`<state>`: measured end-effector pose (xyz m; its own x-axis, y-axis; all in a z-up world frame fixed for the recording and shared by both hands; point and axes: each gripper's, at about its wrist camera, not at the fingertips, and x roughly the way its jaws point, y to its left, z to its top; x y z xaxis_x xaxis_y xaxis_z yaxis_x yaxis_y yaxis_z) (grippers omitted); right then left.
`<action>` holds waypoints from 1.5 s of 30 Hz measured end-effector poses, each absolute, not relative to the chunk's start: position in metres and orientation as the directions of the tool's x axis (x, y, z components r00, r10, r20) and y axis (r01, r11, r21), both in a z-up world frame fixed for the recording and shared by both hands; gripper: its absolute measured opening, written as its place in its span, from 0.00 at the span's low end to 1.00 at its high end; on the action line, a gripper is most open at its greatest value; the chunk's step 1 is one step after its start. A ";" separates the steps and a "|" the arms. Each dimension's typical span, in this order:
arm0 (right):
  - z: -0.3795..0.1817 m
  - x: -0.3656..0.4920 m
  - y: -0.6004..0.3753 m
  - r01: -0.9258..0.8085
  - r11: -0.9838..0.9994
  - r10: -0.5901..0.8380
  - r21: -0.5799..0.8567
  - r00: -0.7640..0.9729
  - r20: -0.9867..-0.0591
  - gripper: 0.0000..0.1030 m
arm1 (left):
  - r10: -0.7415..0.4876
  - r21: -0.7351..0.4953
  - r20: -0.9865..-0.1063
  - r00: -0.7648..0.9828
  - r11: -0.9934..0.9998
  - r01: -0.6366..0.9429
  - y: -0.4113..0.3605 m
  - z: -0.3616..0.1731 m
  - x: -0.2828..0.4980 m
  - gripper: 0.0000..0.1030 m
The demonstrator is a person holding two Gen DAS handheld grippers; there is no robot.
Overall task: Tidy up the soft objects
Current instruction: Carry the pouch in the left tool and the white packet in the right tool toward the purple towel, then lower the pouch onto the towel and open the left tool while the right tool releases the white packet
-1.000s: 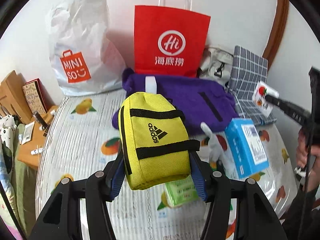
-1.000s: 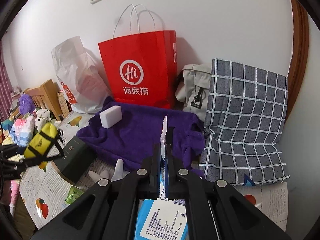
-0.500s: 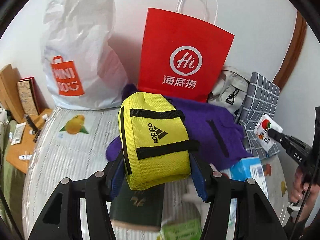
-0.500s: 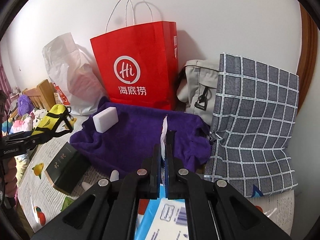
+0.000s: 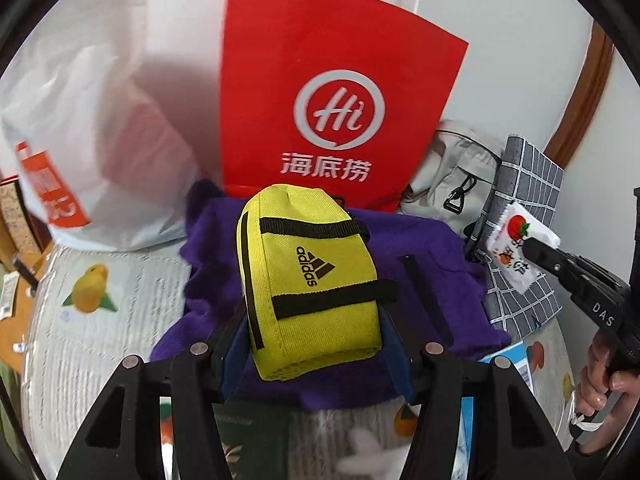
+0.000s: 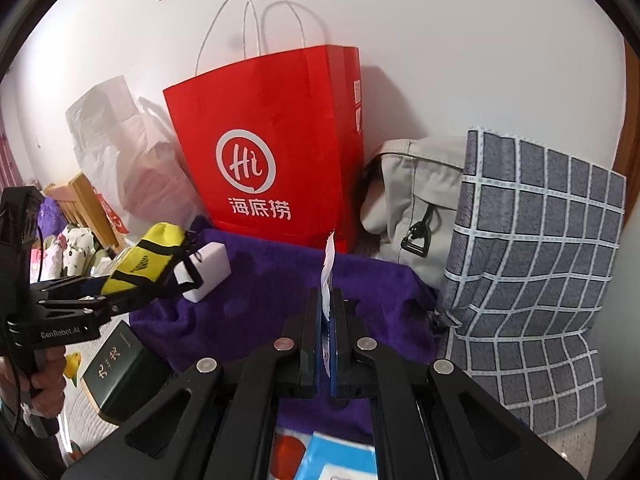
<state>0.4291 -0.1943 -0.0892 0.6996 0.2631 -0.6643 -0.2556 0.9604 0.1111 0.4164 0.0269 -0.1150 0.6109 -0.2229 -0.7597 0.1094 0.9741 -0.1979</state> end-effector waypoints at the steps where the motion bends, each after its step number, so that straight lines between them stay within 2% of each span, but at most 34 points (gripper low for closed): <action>1: -0.094 0.432 -0.194 -0.259 0.959 0.266 0.112 0.695 -0.668 0.03 | -0.229 -0.200 -0.761 0.607 0.973 0.116 0.025 -0.117 0.419 0.55; 15: -0.145 0.468 -0.196 -0.277 0.948 0.294 0.154 0.585 -0.756 0.03 | -0.306 -0.231 -0.818 0.487 0.950 0.208 0.002 -0.162 0.452 0.55; 24: -0.174 0.478 -0.183 -0.278 0.948 0.281 0.151 0.522 -0.805 0.03 | -0.229 -0.166 -0.863 0.451 0.970 0.175 -0.002 -0.183 0.461 0.55; 38: -0.190 0.485 -0.174 -0.270 0.951 0.272 0.154 0.485 -0.831 0.06 | -0.237 -0.202 -0.889 0.392 0.971 0.129 0.002 -0.192 0.468 0.58; 41: -0.180 0.479 -0.180 -0.267 0.952 0.270 0.148 0.506 -0.820 0.13 | -0.236 -0.207 -0.893 0.383 0.972 0.114 0.002 -0.191 0.468 0.61; 43: -0.170 0.475 -0.183 -0.262 0.956 0.259 0.134 0.531 -0.807 0.24 | -0.231 -0.201 -0.896 0.380 0.972 0.117 0.001 -0.189 0.467 0.64; 45: -0.159 0.469 -0.185 -0.254 0.960 0.247 0.120 0.561 -0.790 0.30 | -0.228 -0.195 -0.892 0.390 0.973 0.122 0.002 -0.184 0.463 0.64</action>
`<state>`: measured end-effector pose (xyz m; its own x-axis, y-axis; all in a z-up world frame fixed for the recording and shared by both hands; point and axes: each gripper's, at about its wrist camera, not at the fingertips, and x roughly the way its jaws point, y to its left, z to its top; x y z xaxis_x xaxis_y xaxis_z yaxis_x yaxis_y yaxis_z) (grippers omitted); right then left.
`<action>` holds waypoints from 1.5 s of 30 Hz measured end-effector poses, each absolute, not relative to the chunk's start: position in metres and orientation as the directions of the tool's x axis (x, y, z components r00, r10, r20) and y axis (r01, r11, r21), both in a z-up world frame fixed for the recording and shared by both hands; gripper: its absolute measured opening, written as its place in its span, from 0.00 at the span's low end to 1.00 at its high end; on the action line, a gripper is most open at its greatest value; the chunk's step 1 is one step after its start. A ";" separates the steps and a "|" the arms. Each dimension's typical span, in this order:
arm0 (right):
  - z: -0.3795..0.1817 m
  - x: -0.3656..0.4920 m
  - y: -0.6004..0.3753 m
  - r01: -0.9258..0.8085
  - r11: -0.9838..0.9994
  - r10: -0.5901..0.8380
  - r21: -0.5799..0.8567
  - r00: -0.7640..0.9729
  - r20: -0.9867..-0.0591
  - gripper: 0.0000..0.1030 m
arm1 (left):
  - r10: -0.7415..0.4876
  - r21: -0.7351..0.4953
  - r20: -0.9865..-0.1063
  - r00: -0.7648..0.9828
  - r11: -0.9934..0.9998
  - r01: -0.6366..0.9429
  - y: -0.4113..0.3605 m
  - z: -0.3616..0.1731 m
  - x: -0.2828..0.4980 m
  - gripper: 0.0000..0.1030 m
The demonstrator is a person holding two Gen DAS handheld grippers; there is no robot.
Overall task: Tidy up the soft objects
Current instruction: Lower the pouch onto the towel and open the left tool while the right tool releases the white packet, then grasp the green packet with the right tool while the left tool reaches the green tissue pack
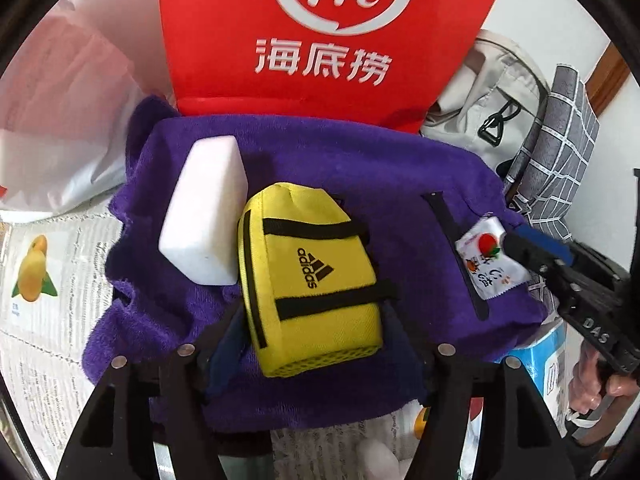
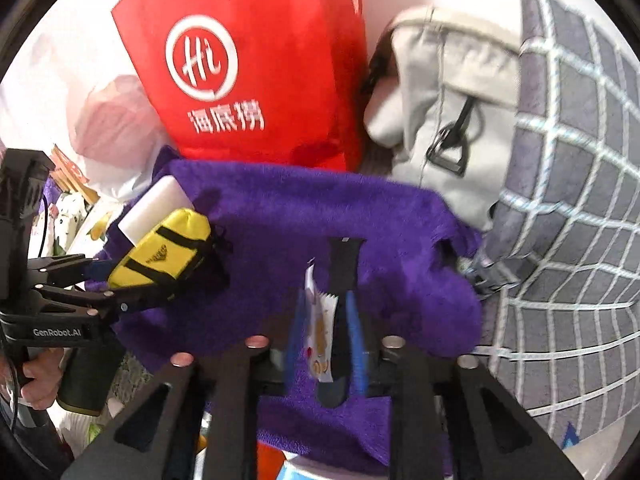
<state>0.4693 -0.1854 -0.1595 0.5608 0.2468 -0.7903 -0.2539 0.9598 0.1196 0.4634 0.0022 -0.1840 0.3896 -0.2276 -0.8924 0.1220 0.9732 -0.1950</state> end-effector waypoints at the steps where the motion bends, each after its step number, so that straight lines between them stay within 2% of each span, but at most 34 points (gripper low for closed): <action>1: -0.155 0.466 -0.187 -0.248 0.962 0.242 0.115 0.573 -0.783 0.31 | -0.228 -0.194 -0.890 0.396 0.973 0.125 0.002 -0.181 0.462 0.66; 3: -0.146 0.460 -0.187 -0.241 0.964 0.234 0.108 0.591 -0.772 0.31 | -0.218 -0.181 -0.883 0.415 0.975 0.127 0.002 -0.173 0.459 0.71; 5: -0.140 0.455 -0.187 -0.233 0.967 0.228 0.105 0.603 -0.764 0.33 | -0.210 -0.169 -0.875 0.437 0.977 0.132 0.002 -0.163 0.454 0.71; 9: -0.134 0.437 -0.186 -0.221 0.967 0.236 0.123 0.617 -0.751 0.44 | -0.238 -0.196 -0.857 0.457 0.971 0.139 0.008 -0.148 0.446 0.71; 14: -0.133 0.399 -0.174 -0.260 0.956 0.268 0.136 0.591 -0.761 0.45 | -0.243 -0.196 -0.831 0.501 0.970 0.145 0.013 -0.124 0.433 0.71; 18: -0.147 0.368 -0.156 -0.301 0.942 0.298 0.149 0.543 -0.785 0.53 | -0.214 -0.171 -0.820 0.531 0.977 0.130 0.018 -0.109 0.417 0.71; 26: -0.169 0.297 -0.138 -0.320 0.931 0.315 0.174 0.466 -0.827 0.53 | -0.194 -0.161 -0.796 0.573 0.981 0.108 0.052 -0.097 0.346 0.71; 27: -0.171 0.291 -0.138 -0.306 0.933 0.317 0.187 0.458 -0.831 0.48 | -0.192 -0.162 -0.793 0.578 0.981 0.104 0.054 -0.098 0.339 0.71; 28: -0.174 0.282 -0.139 -0.287 0.933 0.331 0.218 0.443 -0.833 0.38 | -0.191 -0.168 -0.790 0.583 0.981 0.094 0.057 -0.097 0.332 0.71; 30: -0.179 0.271 -0.136 -0.270 0.933 0.336 0.239 0.412 -0.847 0.29 | -0.195 -0.186 -0.777 0.598 0.979 0.078 0.064 -0.096 0.316 0.71; 38: -0.194 0.249 -0.119 -0.229 0.947 0.304 0.225 0.412 -0.859 0.30 | -0.221 -0.226 -0.771 0.597 0.972 0.068 0.076 -0.112 0.266 0.71; 41: -0.202 0.251 -0.115 -0.202 0.960 0.263 0.192 0.429 -0.864 0.39 | -0.266 -0.278 -0.755 0.599 0.958 0.076 0.080 -0.117 0.246 0.71; 45: -0.215 0.256 -0.111 -0.192 0.966 0.241 0.174 0.420 -0.875 0.39 | -0.281 -0.299 -0.752 0.597 0.952 0.073 0.083 -0.126 0.227 0.71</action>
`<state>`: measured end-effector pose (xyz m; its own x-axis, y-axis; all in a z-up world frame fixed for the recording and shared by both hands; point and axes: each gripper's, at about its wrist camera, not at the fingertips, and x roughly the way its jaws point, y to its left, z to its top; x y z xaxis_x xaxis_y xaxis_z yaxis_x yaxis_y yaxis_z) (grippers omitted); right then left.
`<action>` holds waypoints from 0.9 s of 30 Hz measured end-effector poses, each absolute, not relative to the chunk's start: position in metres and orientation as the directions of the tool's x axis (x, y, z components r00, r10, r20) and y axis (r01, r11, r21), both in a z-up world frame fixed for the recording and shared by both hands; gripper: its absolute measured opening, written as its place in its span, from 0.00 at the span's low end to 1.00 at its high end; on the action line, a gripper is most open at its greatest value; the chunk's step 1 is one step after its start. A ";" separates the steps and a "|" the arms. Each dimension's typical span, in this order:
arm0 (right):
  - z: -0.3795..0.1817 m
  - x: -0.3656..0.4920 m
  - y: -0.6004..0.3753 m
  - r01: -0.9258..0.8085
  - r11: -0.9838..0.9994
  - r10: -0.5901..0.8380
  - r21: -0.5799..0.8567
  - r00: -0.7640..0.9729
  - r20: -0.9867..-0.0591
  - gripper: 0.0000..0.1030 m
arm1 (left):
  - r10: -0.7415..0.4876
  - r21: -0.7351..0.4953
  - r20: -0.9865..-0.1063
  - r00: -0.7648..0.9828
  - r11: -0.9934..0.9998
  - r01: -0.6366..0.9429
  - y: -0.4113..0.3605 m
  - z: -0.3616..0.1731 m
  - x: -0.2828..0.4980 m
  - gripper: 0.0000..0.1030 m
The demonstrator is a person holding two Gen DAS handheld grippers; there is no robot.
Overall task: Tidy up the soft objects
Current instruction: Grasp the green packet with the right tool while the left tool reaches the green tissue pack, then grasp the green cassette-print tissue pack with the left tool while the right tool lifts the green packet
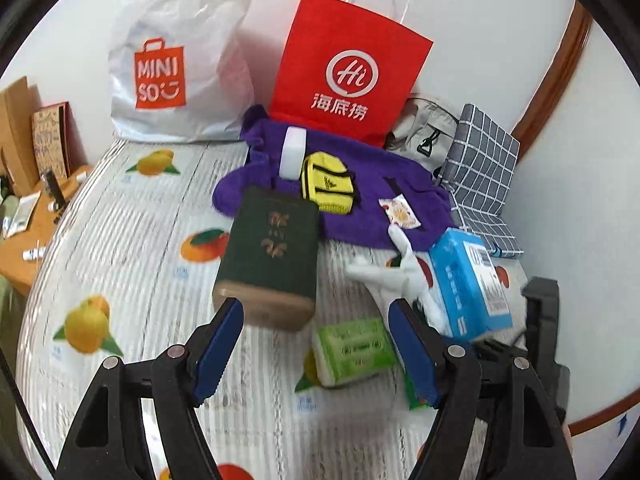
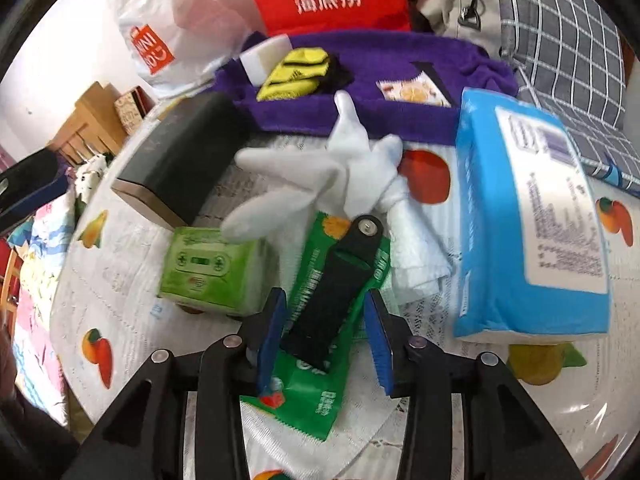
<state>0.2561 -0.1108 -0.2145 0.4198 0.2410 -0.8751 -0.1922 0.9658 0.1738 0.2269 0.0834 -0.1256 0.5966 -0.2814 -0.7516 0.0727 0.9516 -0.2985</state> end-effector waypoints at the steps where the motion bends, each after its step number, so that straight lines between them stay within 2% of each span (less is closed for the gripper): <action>1: -0.216 0.256 -0.109 -0.198 0.966 0.238 0.168 0.423 -0.874 0.39 | -0.287 -0.308 -0.754 0.591 0.949 0.067 0.086 -0.129 0.224 0.71; 4: -0.213 0.255 -0.106 -0.229 0.963 0.232 0.141 0.445 -0.865 0.32 | -0.304 -0.341 -0.759 0.575 0.939 0.046 0.092 -0.137 0.217 0.71; 15: -0.195 0.225 -0.124 -0.261 0.945 0.299 0.197 0.451 -0.841 0.30 | -0.313 -0.364 -0.786 0.533 0.931 0.009 0.096 -0.155 0.201 0.71; 20: -0.203 0.202 -0.140 -0.324 0.932 0.290 0.161 0.403 -0.868 0.25 | -0.296 -0.357 -0.809 0.509 0.934 -0.024 0.094 -0.164 0.195 0.71; 21: -0.206 0.200 -0.145 -0.300 0.944 0.256 0.133 0.416 -0.872 0.21 | -0.295 -0.357 -0.810 0.506 0.934 -0.027 0.093 -0.165 0.194 0.71; 27: -0.204 0.187 -0.164 -0.274 0.945 0.291 0.178 0.456 -0.841 0.20 | -0.283 -0.347 -0.814 0.507 0.937 -0.034 0.086 -0.166 0.188 0.71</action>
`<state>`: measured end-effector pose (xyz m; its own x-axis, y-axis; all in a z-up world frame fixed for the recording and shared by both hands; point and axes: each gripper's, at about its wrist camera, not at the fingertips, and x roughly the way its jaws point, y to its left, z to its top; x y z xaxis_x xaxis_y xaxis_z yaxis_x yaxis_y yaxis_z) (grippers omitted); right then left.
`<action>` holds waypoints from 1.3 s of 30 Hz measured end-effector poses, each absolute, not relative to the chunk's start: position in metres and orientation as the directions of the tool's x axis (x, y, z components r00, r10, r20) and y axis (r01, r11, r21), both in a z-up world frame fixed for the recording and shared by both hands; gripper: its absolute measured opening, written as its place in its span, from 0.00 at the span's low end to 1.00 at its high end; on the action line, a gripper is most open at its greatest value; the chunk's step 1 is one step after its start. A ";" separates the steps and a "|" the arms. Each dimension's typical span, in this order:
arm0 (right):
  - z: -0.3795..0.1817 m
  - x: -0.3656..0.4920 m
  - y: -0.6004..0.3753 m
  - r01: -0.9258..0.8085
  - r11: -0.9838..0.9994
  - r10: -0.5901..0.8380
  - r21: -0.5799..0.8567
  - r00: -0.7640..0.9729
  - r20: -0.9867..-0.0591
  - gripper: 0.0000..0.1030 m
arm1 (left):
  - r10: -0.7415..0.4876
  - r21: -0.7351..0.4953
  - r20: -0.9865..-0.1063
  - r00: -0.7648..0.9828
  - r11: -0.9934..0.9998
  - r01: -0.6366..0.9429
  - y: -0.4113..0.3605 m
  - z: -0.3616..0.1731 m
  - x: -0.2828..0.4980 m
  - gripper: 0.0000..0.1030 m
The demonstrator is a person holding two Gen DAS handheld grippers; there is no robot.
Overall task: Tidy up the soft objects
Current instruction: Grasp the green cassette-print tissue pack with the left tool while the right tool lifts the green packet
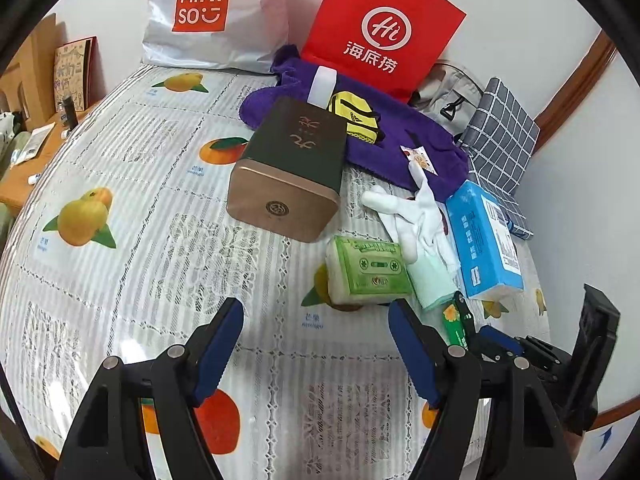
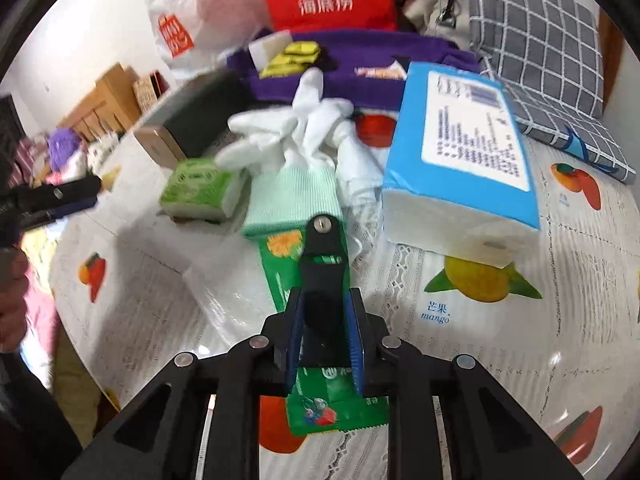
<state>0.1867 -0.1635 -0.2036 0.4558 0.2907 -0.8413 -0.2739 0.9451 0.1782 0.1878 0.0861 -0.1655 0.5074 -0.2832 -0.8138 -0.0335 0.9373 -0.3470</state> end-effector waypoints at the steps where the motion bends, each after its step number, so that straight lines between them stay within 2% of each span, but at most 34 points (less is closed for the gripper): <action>1: -0.203 0.186 -0.162 -0.282 0.943 0.295 0.178 0.459 -0.838 0.20 | -0.282 -0.346 -0.815 0.507 0.938 -0.034 0.085 -0.165 0.187 0.71; 10: -0.219 0.207 -0.157 -0.285 0.944 0.283 0.163 0.451 -0.847 0.26 | -0.265 -0.322 -0.826 0.498 0.946 -0.031 0.076 -0.167 0.183 0.71; 18: -0.218 0.201 -0.159 -0.335 0.933 0.285 0.132 0.465 -0.838 0.24 | -0.264 -0.306 -0.836 0.482 0.952 -0.009 0.062 -0.173 0.189 0.71; 27: -0.193 0.182 -0.176 -0.328 0.926 0.344 0.189 0.521 -0.781 0.24 | -0.266 -0.277 -0.837 0.477 0.960 0.049 0.030 -0.180 0.205 0.71; 28: -0.191 0.179 -0.179 -0.328 0.926 0.345 0.189 0.526 -0.777 0.23 | -0.265 -0.273 -0.838 0.477 0.961 0.053 0.026 -0.181 0.207 0.71; 29: -0.190 0.177 -0.181 -0.325 0.926 0.344 0.190 0.527 -0.777 0.17 | -0.263 -0.267 -0.837 0.480 0.962 0.062 0.021 -0.183 0.210 0.71; 30: -0.190 0.176 -0.184 -0.323 0.926 0.345 0.194 0.521 -0.780 0.04 | -0.260 -0.261 -0.836 0.482 0.963 0.067 0.017 -0.184 0.211 0.71; 34: -0.196 0.173 -0.196 -0.297 0.935 0.327 0.192 0.519 -0.790 0.04 | -0.218 -0.205 -0.856 0.468 0.975 0.080 0.000 -0.196 0.221 0.72; 38: -0.205 0.171 -0.204 -0.276 0.935 0.339 0.225 0.498 -0.798 0.09 | -0.183 -0.174 -0.867 0.463 0.983 0.062 -0.008 -0.206 0.232 0.72; 39: -0.205 0.170 -0.205 -0.282 0.931 0.349 0.232 0.498 -0.794 0.16 | -0.176 -0.168 -0.867 0.466 0.984 0.060 -0.009 -0.207 0.234 0.72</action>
